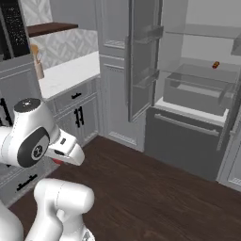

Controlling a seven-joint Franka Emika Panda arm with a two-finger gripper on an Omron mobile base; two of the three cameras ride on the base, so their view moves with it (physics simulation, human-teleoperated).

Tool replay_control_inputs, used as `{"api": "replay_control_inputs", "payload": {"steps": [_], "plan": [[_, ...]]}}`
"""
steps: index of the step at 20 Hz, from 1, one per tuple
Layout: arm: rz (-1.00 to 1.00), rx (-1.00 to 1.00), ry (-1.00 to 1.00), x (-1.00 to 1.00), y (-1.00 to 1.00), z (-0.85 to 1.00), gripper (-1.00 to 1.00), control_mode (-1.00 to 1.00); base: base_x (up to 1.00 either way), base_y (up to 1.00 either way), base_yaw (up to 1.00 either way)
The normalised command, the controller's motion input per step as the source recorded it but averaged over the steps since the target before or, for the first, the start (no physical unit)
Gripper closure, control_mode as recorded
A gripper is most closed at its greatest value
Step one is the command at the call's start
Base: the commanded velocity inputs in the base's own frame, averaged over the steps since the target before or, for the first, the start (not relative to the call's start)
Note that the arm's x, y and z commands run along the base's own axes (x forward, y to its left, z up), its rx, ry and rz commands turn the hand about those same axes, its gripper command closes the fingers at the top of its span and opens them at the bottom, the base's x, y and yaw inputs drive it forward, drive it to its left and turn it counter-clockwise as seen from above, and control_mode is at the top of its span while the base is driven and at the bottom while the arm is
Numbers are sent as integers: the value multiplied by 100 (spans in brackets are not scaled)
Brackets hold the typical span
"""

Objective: Take the strawberry from the fridge and place it on top of the pancake, located on the dining counter.

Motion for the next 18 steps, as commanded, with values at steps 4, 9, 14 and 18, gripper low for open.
{"api": "replay_control_inputs", "payload": {"steps": [4, 9, 14, 18], "plan": [[0, 0, 0, 0, 0, 0, 100, 100, -100, 58, 48], [0, 0, 0, 0, 0, 0, 100, 100, -90, 71, 54], [0, 0, 0, 0, 0, 0, 100, 100, -2, 92, 65], [0, 0, 0, 0, 0, 0, 100, 100, 26, 97, 69]]}}
